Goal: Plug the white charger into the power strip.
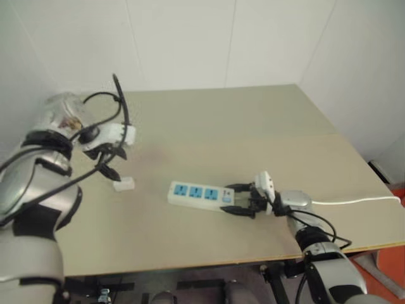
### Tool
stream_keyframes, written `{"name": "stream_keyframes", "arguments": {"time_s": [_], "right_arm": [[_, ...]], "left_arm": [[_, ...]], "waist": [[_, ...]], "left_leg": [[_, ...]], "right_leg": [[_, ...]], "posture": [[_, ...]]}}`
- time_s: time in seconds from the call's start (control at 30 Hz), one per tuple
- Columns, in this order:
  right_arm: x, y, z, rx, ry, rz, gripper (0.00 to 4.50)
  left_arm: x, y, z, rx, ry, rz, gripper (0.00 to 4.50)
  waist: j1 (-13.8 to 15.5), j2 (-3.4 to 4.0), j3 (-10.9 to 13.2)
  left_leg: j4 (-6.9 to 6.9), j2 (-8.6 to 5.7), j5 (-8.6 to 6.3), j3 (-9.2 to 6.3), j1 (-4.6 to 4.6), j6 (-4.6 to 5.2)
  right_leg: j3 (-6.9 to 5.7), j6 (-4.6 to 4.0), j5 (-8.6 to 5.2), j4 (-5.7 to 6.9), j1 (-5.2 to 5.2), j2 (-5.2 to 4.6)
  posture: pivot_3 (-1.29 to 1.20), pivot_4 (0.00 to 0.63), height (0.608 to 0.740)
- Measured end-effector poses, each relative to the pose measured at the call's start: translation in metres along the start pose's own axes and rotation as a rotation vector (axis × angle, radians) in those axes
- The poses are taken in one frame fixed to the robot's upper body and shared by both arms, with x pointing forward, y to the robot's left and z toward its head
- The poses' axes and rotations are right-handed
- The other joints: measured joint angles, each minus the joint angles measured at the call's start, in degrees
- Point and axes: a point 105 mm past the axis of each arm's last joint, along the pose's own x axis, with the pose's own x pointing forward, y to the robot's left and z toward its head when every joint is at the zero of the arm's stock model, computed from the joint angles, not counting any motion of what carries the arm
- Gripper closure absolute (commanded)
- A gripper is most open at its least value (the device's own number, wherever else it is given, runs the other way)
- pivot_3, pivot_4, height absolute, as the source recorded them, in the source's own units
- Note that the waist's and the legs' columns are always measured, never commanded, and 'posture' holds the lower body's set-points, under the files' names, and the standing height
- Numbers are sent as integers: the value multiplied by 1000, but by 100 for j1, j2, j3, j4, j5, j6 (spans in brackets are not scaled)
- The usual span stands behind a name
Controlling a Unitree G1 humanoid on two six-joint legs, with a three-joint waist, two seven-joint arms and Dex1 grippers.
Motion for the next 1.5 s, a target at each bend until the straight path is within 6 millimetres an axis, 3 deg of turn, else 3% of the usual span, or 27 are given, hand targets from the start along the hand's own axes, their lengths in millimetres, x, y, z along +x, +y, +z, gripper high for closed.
{"name": "stream_keyframes", "arguments": {"time_s": [0.23,1.0,1.1,1.4,1.5], "right_arm": [[2,0,0,0,-3,0,1112],[3,3,1,-5,-9,-6,1112],[3,3,1,-5,-9,-7,1112],[4,3,1,5,-8,-10,1112],[4,3,1,8,-7,-12,1112]], "left_arm": [[28,-10,-9,13,48,-77,0],[56,-9,-2,53,89,-75,0],[60,-9,-2,56,101,-80,589],[67,-3,-7,86,148,-9,3427],[68,-3,-7,86,149,-6,3469]], "waist": [[-18,0,0],[-38,-1,0],[-36,0,0],[-35,-1,-1],[-32,-1,-1]], "left_leg": [[0,1,0,-1,0,0],[0,-1,0,-2,-1,0],[0,-1,0,-3,-1,0],[1,-1,0,-3,4,0],[1,-2,0,-3,6,0]], "right_leg": [[0,0,0,12,0,0],[0,0,0,20,0,-1],[0,0,0,20,0,-1],[0,0,0,25,3,-1],[0,0,1,26,5,-2]], "posture": [[0,150,740],[0,150,740],[0,150,740],[0,150,740],[0,150,740]]}}
